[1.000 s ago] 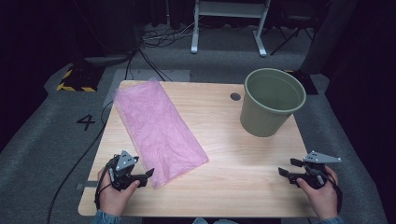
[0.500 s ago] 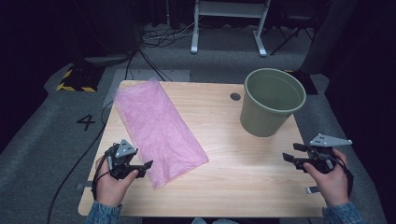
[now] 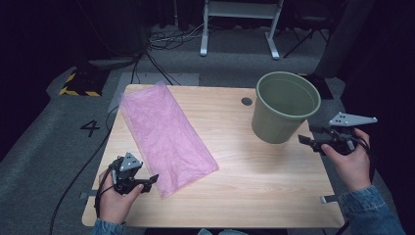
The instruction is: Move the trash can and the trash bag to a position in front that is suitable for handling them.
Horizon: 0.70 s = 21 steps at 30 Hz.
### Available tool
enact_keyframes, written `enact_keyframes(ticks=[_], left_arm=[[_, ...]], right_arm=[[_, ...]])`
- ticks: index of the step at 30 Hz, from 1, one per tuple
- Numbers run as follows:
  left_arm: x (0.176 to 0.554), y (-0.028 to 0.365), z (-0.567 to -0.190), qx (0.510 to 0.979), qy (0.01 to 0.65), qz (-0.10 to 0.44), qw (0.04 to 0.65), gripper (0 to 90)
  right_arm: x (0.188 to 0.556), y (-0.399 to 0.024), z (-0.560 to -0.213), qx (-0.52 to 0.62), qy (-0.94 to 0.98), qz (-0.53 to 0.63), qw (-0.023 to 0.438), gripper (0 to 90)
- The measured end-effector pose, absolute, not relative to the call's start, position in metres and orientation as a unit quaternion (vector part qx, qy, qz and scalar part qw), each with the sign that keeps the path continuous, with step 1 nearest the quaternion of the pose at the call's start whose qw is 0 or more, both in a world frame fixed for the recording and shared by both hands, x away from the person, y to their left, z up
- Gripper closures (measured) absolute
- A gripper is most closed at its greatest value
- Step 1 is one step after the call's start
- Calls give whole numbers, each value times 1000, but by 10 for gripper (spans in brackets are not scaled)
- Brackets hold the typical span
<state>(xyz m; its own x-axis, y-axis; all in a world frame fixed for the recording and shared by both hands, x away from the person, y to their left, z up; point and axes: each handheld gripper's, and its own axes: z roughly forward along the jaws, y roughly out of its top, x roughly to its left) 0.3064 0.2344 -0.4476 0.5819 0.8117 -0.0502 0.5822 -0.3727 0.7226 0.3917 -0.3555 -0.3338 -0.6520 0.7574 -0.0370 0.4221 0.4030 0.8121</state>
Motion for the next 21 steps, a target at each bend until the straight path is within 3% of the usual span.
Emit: enact_keyframes(ticks=[12,21], left_arm=[[299,246,-445,799,433,181,376,257],[305,244,-448,797,436,175,379,259]], right_arm=[[434,-318,-316,346,814,414,214,360],[464,-288,-328,349,816,426,179,414]])
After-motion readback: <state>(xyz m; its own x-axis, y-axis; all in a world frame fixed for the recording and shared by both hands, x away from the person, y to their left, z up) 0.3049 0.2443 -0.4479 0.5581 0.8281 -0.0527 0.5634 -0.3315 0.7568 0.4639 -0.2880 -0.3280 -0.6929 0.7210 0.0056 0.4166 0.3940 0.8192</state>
